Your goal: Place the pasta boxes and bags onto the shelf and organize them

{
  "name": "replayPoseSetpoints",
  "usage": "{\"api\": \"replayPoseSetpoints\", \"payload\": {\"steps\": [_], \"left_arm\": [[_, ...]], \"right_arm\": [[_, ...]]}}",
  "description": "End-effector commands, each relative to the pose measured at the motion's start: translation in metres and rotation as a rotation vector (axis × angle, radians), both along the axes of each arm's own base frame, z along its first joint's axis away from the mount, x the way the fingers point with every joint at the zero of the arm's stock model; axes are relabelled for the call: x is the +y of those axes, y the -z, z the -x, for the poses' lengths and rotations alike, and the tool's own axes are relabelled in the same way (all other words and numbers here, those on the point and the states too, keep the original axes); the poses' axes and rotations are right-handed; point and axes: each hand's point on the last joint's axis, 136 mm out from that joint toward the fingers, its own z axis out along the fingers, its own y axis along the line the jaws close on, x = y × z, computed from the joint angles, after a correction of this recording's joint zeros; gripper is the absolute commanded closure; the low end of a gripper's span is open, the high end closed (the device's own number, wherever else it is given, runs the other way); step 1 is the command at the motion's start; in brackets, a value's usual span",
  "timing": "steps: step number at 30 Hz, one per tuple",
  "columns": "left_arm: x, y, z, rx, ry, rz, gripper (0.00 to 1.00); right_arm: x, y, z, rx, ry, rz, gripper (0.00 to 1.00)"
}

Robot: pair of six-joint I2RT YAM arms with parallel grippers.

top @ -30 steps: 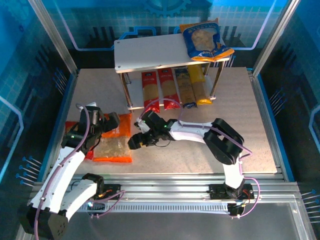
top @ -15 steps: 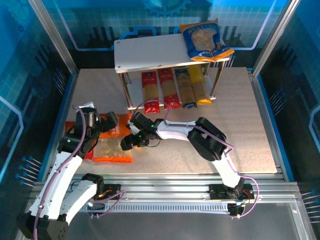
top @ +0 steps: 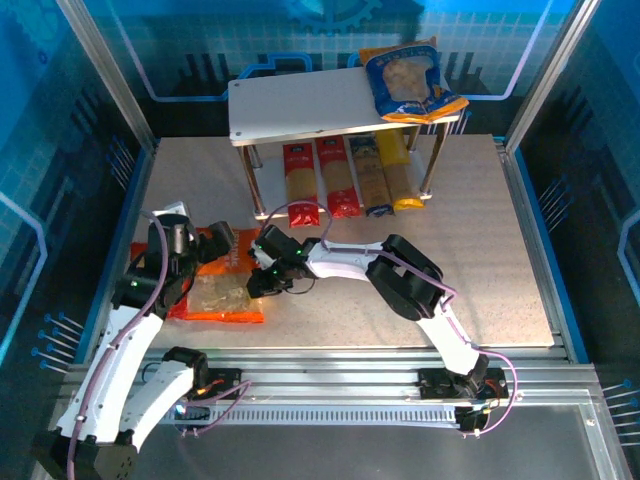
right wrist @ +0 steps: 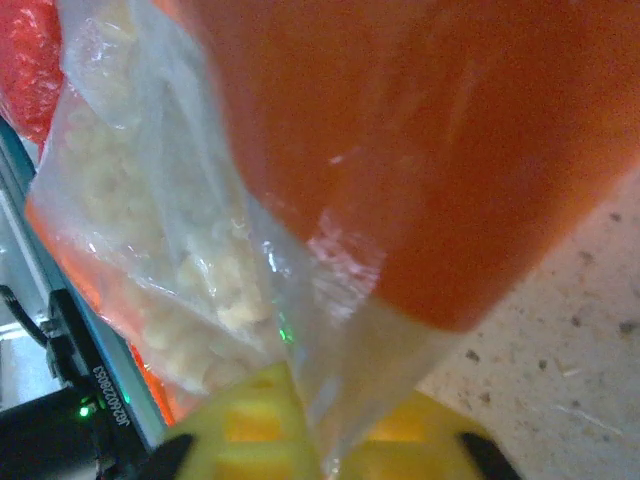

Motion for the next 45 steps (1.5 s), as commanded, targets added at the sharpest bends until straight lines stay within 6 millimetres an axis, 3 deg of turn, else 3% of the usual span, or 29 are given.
{"api": "replayPoseSetpoints", "payload": {"steps": [1, 15, 25, 32, 38, 39, 43, 45], "left_arm": [[0.000, 0.001, -0.003, -0.005, 0.013, -0.001, 0.01], [-0.013, 0.022, -0.012, 0.049, 0.068, 0.036, 0.01], [-0.006, 0.042, -0.009, 0.117, 0.045, -0.005, 0.01], [-0.006, 0.049, -0.011, 0.133, 0.037, 0.002, 0.01], [0.004, 0.067, -0.010, 0.182, -0.009, -0.035, 0.01], [0.005, 0.068, -0.010, 0.187, -0.016, -0.038, 0.01], [0.014, 0.075, -0.011, 0.231, -0.058, -0.065, 0.00], [0.022, 0.078, -0.010, 0.258, -0.088, -0.082, 0.01]], "right_arm": [[-0.030, 0.006, 0.007, 0.057, 0.028, 0.042, 1.00], [-0.114, -0.015, -0.003, 0.019, 0.191, 0.061, 1.00], [-0.203, -0.033, 0.002, -0.055, 0.308, 0.163, 1.00], [-0.252, -0.027, 0.024, -0.038, 0.329, 0.244, 1.00], [-0.286, -0.011, 0.028, -0.029, 0.361, 0.325, 1.00], [-0.289, -0.009, 0.028, -0.029, 0.363, 0.333, 0.96], [-0.294, -0.012, 0.031, -0.006, 0.357, 0.313, 0.55], [-0.296, -0.021, 0.033, -0.020, 0.357, 0.299, 0.39]]}}
